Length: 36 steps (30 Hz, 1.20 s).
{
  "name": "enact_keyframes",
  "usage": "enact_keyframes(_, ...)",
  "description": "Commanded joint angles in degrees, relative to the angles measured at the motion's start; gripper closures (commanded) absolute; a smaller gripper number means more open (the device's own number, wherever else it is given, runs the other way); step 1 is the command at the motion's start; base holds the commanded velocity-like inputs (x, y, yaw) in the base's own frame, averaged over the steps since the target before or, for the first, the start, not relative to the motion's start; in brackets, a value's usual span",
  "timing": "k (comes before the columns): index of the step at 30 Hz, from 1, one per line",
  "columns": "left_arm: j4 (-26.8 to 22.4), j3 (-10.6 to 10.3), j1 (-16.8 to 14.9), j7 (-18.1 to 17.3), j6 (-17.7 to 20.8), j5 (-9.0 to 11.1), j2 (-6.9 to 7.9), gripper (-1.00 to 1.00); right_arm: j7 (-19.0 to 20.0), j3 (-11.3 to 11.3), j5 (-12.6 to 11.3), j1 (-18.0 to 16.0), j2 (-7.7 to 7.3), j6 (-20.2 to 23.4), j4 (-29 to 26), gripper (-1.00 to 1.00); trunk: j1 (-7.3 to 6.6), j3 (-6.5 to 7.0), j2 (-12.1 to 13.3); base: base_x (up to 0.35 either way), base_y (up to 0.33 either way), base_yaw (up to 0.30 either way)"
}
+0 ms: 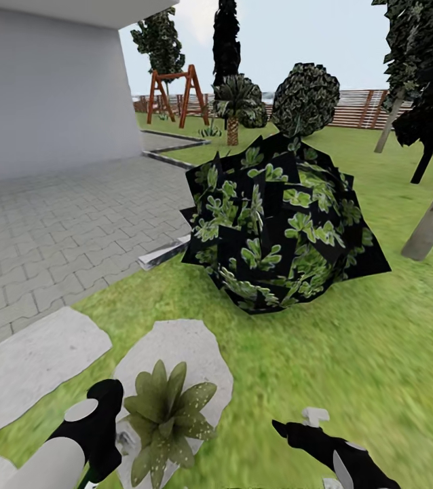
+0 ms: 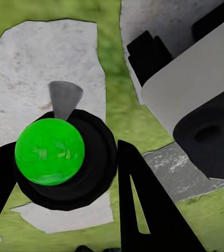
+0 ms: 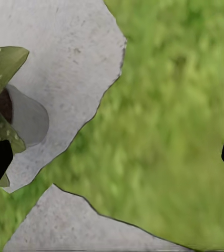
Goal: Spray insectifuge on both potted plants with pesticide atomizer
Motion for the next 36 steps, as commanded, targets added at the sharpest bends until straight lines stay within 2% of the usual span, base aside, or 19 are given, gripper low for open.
enact_keyframes(1, -0.1, 0.1, 0.0, -0.5, 0.6, -0.5, 0.0, 1.0, 0.4, -0.5, 0.2, -0.1, 0.05, 0.4, 0.1, -1.0, -0.01, -0.12, 0.0, 0.0, 0.0, -0.161)
enact_keyframes(12, -0.1, 0.1, 0.0, -0.4, 0.7, -0.6, 1.52, 1.0, 0.5, -0.5, 0.2, -0.1, 0.05, 0.4, 0.8, -1.0, -0.01, -0.22, 0.0, -0.021, 0.054, -0.037)
enact_keyframes(18, -0.2, 0.1, 0.0, -0.4, 0.7, -0.7, 1.56, 1.0, 0.4, -0.5, 0.2, -0.1, 0.05, 0.4, 0.8, -1.0, -0.01, -0.42, 0.0, -0.086, 0.234, -0.246)
enact_keyframes(30, 0.0, 0.1, 0.0, -0.4, 0.7, -0.8, 1.56, 1.0, 0.4, -0.5, 0.2, -0.1, 0.05, 0.4, 0.8, -1.0, -0.01, -0.84, 0.0, -0.003, 0.097, -0.247)
enact_keyframes(32, 0.0, 0.1, 0.0, -0.4, 0.7, -1.2, 1.56, 1.0, 0.5, -0.5, 0.2, -0.1, 0.05, 0.4, 0.8, -1.0, -0.01, -0.86, 0.0, 0.0, 0.037, -0.047)
enact_keyframes(33, 0.1, 0.1, 0.0, -0.4, 0.7, -2.6, 1.58, 1.0, 0.4, -0.5, 0.2, -0.1, 0.07, 0.4, 0.8, -1.0, -0.01, -0.86, 0.0, 0.0, 0.009, -0.012)
enact_keyframes(36, 0.9, 0.1, 0.0, -0.4, 0.7, -3.4, 1.62, 1.0, 0.4, -0.5, 0.2, -0.1, 0.08, 0.4, 0.8, -1.0, -0.01, -0.86, 0.0, 0.0, 0.004, -0.005)
